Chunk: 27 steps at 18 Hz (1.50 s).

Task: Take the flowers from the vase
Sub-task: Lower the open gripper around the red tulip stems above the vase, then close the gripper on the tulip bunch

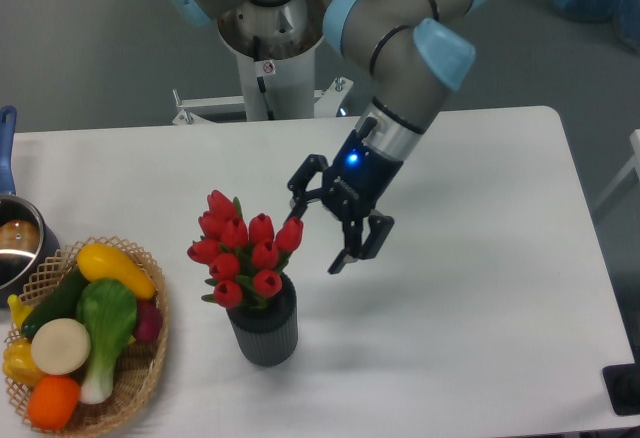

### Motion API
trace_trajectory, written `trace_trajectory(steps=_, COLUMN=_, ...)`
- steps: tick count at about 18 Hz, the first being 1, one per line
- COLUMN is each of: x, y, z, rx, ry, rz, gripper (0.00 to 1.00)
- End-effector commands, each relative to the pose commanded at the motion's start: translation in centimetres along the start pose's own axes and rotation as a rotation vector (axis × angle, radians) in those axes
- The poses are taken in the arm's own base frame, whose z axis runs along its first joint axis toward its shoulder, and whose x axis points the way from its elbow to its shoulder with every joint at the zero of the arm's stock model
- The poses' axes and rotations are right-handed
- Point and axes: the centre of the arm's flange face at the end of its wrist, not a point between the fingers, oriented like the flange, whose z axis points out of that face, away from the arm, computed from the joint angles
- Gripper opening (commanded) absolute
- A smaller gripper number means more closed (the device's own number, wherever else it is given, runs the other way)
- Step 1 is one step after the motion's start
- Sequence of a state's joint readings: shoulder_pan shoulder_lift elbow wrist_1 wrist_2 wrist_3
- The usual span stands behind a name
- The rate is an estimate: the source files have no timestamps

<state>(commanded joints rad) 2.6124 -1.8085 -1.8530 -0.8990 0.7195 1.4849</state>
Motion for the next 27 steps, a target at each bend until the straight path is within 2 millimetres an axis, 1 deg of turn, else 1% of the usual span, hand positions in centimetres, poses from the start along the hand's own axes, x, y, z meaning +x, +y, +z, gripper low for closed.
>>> trace_trajectory(steps=2, x=0.0, y=-0.2, z=0.8, rx=0.044, ry=0.014, rz=0.000, gripper=1.00)
trace_trajectory(steps=11, x=0.3, y=-0.3, z=1.3, rx=0.099, ry=0.030, rz=-0.014, gripper=1.00)
trace_trajectory(steps=17, x=0.0, y=0.1, z=2.4, rx=0.142, ry=0.052, rz=-0.031, gripper=1.00)
trace_trajectory(steps=19, x=0.1, y=-0.1, z=2.8, rx=0.146, ry=0.059, rz=-0.028, gripper=1.00)
trace_trajectory(steps=27, x=-0.5, y=-0.5, z=2.8, rx=0.199, ry=0.067, rz=-0.073, gripper=1.00)
